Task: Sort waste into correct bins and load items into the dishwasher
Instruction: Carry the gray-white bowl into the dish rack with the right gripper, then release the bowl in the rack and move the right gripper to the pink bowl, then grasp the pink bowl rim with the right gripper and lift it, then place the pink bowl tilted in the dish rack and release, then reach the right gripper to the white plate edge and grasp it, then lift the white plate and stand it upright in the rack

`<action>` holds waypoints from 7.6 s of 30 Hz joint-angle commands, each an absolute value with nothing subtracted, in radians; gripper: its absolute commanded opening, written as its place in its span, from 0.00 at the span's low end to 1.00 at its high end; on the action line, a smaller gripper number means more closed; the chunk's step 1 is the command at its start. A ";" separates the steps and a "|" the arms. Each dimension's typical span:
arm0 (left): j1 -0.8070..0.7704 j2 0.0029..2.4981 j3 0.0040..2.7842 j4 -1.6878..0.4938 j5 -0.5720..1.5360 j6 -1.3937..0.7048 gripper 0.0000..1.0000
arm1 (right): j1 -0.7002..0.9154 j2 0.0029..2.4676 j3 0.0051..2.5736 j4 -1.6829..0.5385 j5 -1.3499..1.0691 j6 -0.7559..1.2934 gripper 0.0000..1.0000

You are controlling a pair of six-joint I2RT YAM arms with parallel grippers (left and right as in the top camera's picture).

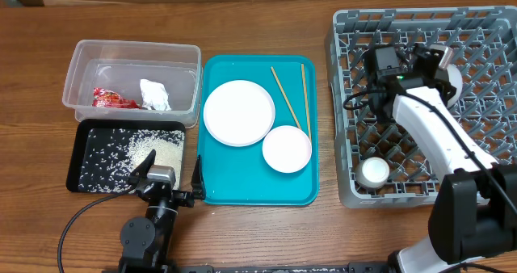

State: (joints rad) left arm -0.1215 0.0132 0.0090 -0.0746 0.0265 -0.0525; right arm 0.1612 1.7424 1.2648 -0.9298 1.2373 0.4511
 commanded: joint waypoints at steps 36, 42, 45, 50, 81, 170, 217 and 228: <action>-0.115 0.004 0.004 -0.075 0.027 -0.059 1.00 | 0.307 1.809 1.275 -1.028 1.254 0.473 0.20; -0.115 0.004 0.004 -0.075 0.026 -0.060 1.00 | 0.400 1.792 1.324 -1.173 1.217 0.627 0.67; -0.115 0.004 0.004 -0.075 0.026 -0.059 1.00 | 0.451 1.773 1.380 -1.217 1.065 0.629 0.73; -0.115 0.004 0.004 -0.075 0.026 -0.060 1.00 | 0.532 1.753 1.488 -1.240 0.535 0.493 0.76; -0.115 0.004 0.004 -0.075 0.027 -0.060 1.00 | 0.566 1.668 1.217 -0.999 0.065 0.654 0.04; -0.115 0.004 0.004 -0.075 0.026 -0.060 1.00 | 0.448 1.645 1.556 -1.127 0.050 0.407 0.63; -0.115 0.004 0.004 -0.075 0.027 -0.059 1.00 | 0.523 1.462 1.409 -0.890 0.698 0.606 0.04; -0.115 0.004 0.004 -0.075 0.027 -0.060 1.00 | 0.226 1.419 1.409 -0.803 1.137 0.353 0.04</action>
